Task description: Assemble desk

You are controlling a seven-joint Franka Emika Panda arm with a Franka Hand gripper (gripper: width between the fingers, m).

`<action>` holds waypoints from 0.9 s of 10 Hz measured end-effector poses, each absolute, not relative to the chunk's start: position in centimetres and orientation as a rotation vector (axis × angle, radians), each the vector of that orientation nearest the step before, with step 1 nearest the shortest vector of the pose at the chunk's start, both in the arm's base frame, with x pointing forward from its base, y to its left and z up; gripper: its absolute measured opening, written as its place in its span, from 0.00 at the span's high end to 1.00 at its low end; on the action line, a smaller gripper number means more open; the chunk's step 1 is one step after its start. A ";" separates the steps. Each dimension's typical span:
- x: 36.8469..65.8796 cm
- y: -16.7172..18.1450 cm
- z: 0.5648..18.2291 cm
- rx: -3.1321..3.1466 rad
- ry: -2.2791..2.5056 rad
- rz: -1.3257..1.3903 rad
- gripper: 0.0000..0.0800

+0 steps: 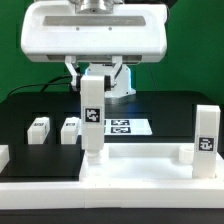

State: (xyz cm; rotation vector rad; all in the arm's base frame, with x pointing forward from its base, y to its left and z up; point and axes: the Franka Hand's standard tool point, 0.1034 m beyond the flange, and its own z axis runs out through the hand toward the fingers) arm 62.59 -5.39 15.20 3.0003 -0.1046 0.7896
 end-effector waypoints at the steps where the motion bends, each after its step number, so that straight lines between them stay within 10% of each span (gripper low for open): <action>1: 62.5 -5.3 14.8 3.000 -0.101 0.785 0.64; 9: 62.1 -4.8 12.8 2.986 -0.083 0.788 0.64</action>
Offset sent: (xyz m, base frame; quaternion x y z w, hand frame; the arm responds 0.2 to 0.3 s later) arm -0.0005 0.0000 -0.0083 -0.0133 0.0073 -0.0057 0.9999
